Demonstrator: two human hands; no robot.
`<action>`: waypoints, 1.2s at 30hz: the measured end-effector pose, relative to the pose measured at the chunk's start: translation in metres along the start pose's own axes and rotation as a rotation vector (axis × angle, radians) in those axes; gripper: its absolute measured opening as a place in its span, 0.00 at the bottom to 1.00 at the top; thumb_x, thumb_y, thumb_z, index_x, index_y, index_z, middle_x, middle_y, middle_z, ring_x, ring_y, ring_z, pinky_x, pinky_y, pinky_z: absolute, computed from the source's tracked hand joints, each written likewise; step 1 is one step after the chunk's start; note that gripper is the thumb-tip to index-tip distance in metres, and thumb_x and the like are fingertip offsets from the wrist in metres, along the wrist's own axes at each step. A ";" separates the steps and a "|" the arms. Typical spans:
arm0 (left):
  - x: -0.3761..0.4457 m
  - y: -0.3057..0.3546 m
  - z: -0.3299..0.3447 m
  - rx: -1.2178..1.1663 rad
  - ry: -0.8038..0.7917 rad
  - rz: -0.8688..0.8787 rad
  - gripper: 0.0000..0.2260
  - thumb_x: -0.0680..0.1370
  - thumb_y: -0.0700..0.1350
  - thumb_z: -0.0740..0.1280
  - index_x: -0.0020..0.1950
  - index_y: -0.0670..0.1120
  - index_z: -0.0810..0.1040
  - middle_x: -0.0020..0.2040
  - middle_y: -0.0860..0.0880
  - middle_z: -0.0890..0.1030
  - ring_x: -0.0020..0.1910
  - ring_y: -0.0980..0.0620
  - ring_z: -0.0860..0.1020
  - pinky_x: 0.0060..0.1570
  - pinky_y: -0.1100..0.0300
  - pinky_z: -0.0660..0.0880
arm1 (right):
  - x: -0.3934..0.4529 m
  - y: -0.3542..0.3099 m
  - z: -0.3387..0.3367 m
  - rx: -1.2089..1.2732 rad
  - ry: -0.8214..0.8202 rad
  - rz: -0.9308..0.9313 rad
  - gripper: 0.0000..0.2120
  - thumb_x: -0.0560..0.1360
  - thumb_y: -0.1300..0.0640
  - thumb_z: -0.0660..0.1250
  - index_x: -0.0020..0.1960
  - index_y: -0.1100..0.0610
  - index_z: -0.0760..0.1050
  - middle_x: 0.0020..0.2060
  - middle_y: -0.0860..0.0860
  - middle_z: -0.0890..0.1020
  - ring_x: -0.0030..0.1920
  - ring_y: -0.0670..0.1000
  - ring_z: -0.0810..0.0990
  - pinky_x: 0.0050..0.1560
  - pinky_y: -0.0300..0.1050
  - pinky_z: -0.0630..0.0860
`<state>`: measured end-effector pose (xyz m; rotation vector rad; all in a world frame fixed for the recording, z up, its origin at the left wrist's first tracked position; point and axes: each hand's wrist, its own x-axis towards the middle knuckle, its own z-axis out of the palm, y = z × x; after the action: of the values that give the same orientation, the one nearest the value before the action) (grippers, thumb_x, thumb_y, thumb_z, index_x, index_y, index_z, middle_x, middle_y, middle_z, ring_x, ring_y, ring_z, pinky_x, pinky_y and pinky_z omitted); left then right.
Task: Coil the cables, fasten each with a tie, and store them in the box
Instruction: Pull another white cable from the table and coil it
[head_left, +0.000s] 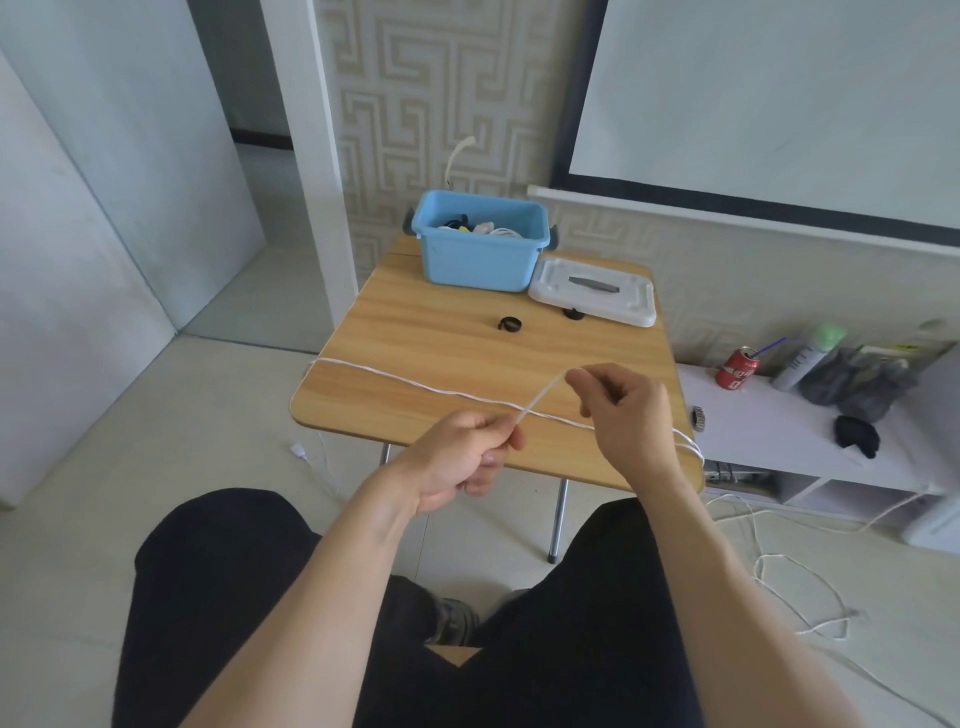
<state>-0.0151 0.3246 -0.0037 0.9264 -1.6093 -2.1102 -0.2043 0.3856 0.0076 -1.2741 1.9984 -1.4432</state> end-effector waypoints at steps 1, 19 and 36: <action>-0.001 -0.003 0.000 -0.026 0.001 -0.015 0.15 0.86 0.46 0.55 0.41 0.45 0.71 0.29 0.52 0.60 0.26 0.54 0.56 0.27 0.62 0.55 | 0.000 0.001 -0.001 0.020 0.055 0.028 0.07 0.78 0.51 0.72 0.42 0.52 0.84 0.28 0.47 0.78 0.26 0.41 0.71 0.29 0.32 0.68; 0.001 -0.014 0.011 -1.099 0.339 0.320 0.08 0.85 0.39 0.56 0.61 0.41 0.72 0.46 0.45 0.83 0.43 0.48 0.81 0.54 0.51 0.77 | -0.072 0.045 -0.001 -0.296 -0.225 -0.001 0.04 0.78 0.53 0.71 0.47 0.47 0.84 0.34 0.43 0.83 0.30 0.44 0.75 0.34 0.34 0.71; -0.004 -0.015 0.007 -1.039 0.306 0.246 0.08 0.81 0.40 0.56 0.45 0.45 0.73 0.32 0.52 0.66 0.27 0.53 0.59 0.31 0.60 0.60 | -0.038 0.070 -0.051 -0.640 -0.210 0.363 0.16 0.71 0.40 0.76 0.43 0.53 0.81 0.38 0.48 0.81 0.41 0.51 0.79 0.38 0.44 0.71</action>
<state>-0.0148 0.3364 -0.0157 0.5799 -0.3152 -2.0625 -0.2525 0.4498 -0.0413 -1.1315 2.4653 -0.4916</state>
